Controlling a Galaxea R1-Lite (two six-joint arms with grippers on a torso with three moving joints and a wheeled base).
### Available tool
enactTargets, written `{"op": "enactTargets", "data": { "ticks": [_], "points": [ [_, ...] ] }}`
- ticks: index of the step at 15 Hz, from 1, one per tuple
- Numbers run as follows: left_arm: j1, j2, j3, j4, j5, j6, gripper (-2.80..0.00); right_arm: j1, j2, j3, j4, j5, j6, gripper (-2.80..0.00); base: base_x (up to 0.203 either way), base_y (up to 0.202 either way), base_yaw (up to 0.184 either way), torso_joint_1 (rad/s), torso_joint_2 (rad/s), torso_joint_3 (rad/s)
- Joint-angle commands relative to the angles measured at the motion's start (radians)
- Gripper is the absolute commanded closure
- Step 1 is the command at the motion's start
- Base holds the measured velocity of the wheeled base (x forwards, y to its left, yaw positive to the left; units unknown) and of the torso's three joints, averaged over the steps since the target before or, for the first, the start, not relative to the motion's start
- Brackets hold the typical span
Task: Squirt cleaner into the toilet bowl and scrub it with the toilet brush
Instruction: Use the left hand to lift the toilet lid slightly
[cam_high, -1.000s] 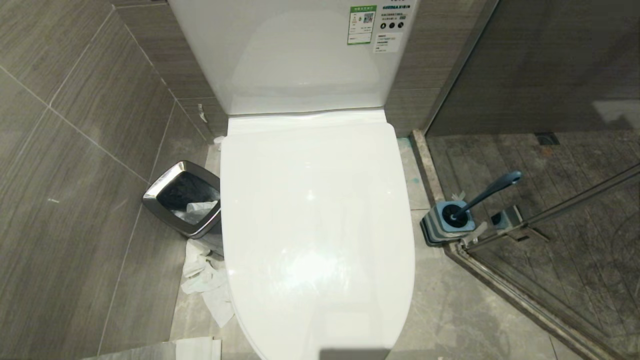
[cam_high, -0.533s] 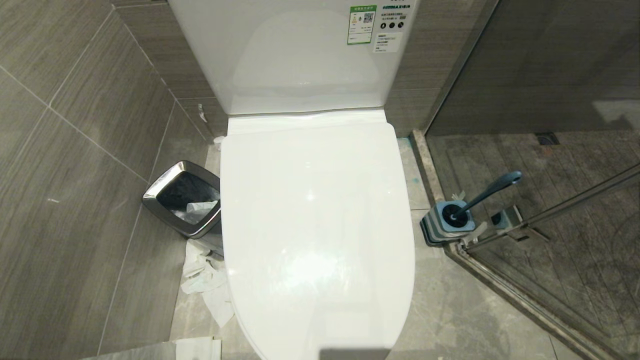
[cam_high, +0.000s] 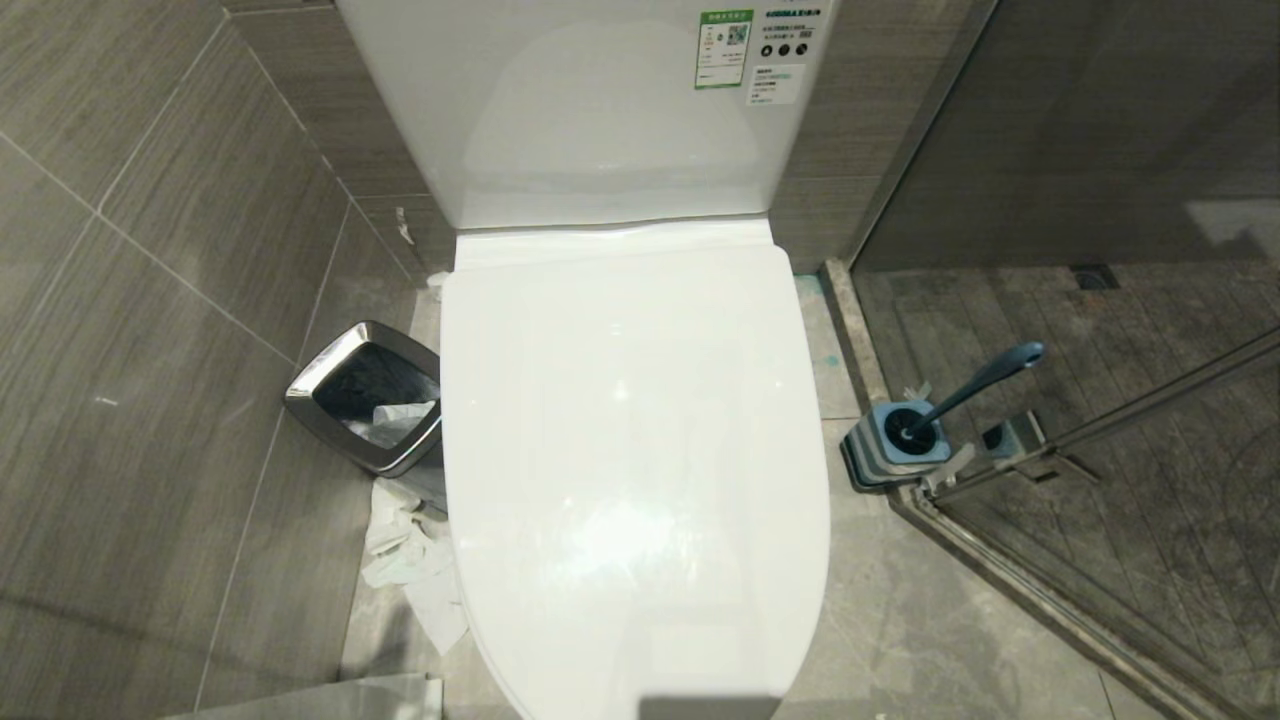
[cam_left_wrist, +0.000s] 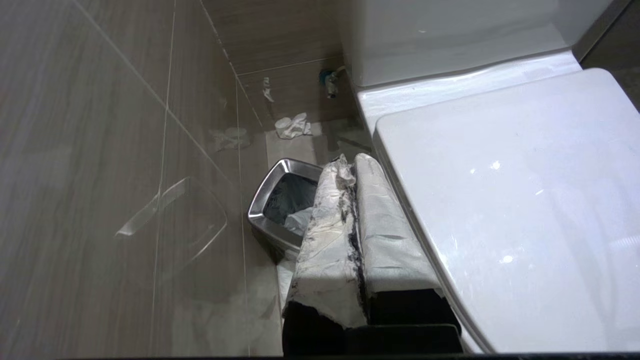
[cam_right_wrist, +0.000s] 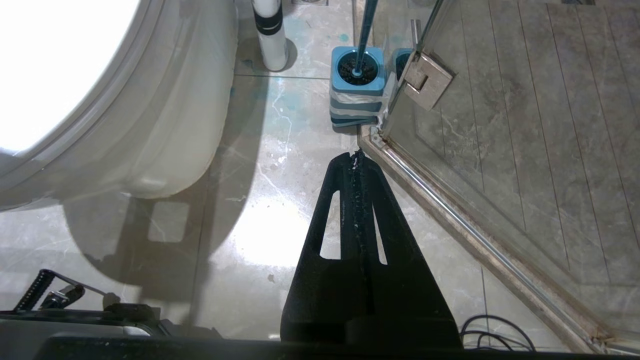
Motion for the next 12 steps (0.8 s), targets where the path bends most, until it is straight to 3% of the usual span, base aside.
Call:
{"op": "enactTargets", "data": {
  "ticks": [1,3,5,7,9,10,12],
  "points": [
    [0.001,0.22,-0.109,-0.019,-0.001,-0.017,0.0,0.0,0.001,0.0,0.0,0.0,0.0,0.0,0.0,0.0,0.0,0.0,0.0,0.0],
    [0.006,0.369,-0.18,-0.091,0.002,-0.067,0.0,0.0,0.001,0.0,0.0,0.0,0.0,0.0,0.0,0.0,0.0,0.0,0.0,0.0],
    [0.018,0.488,-0.228,-0.152,-0.015,-0.156,0.0,0.0,0.001,0.0,0.0,0.0,0.0,0.0,0.0,0.0,0.0,0.0,0.0,0.0],
    [0.057,0.551,-0.24,-0.175,-0.184,-0.257,0.0,0.0,0.001,0.0,0.0,0.0,0.0,0.0,0.0,0.0,0.0,0.0,0.0,0.0],
    [0.085,0.63,-0.245,-0.201,-0.269,-0.366,0.0,0.0,0.001,0.0,0.0,0.0,0.0,0.0,0.0,0.0,0.0,0.0,0.0,0.0],
    [0.09,0.663,-0.245,-0.241,-0.274,-0.438,0.0,0.0,0.001,0.0,-0.001,0.0,0.0,0.0,0.0,0.0,0.0,0.0,0.0,0.0],
    [0.095,0.698,-0.232,-0.279,-0.181,-0.473,0.0,0.0,0.001,0.0,0.0,0.0,0.0,0.0,0.0,0.0,0.0,0.0,0.0,0.0]
  ]
}}
